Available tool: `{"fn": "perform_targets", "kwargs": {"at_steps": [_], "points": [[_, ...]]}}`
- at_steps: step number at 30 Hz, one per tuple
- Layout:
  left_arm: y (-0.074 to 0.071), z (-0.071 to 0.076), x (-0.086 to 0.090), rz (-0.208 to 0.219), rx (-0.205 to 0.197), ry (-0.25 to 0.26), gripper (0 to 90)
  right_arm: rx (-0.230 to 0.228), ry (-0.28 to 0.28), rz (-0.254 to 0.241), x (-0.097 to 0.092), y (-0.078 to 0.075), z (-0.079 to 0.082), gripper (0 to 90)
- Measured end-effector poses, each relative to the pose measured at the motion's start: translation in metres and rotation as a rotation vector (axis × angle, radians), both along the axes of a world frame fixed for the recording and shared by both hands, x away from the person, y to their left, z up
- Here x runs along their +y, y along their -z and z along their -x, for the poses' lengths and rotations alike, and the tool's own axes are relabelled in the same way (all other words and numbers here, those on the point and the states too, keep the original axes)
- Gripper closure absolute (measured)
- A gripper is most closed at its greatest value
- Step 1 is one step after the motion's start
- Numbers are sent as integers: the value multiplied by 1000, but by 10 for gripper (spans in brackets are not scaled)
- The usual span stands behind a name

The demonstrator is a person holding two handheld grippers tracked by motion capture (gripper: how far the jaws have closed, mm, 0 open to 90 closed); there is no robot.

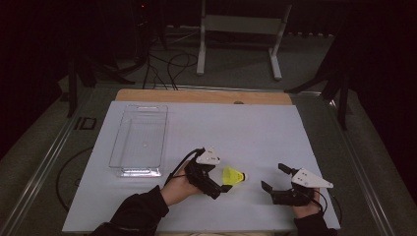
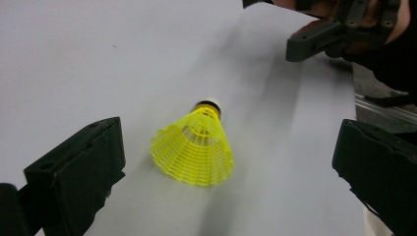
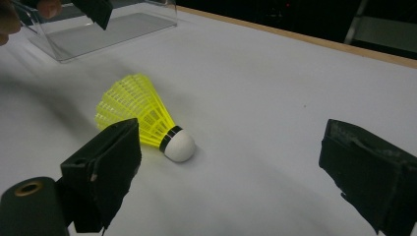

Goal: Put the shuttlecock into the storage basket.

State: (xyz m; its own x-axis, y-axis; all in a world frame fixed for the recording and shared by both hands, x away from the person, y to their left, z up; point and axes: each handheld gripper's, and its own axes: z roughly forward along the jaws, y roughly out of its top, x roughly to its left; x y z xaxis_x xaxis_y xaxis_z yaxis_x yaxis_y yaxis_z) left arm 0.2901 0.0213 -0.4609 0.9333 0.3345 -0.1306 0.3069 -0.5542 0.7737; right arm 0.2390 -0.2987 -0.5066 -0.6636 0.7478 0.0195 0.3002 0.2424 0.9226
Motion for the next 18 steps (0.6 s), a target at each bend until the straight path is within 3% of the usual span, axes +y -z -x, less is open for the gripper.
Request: {"fn": "perform_targets", "kwargs": {"at_steps": [8, 14, 18], "points": [[2, 2, -8, -72, 29, -5, 1, 0, -1, 2, 0, 0, 0, 86], [4, 2, -13, -91, 59, -8, 1, 4, 0, 4, 1, 0, 0, 86], [7, 2, -18, -129, 74, -10, 1, 7, 0, 2, 1, 0, 0, 86]]}}
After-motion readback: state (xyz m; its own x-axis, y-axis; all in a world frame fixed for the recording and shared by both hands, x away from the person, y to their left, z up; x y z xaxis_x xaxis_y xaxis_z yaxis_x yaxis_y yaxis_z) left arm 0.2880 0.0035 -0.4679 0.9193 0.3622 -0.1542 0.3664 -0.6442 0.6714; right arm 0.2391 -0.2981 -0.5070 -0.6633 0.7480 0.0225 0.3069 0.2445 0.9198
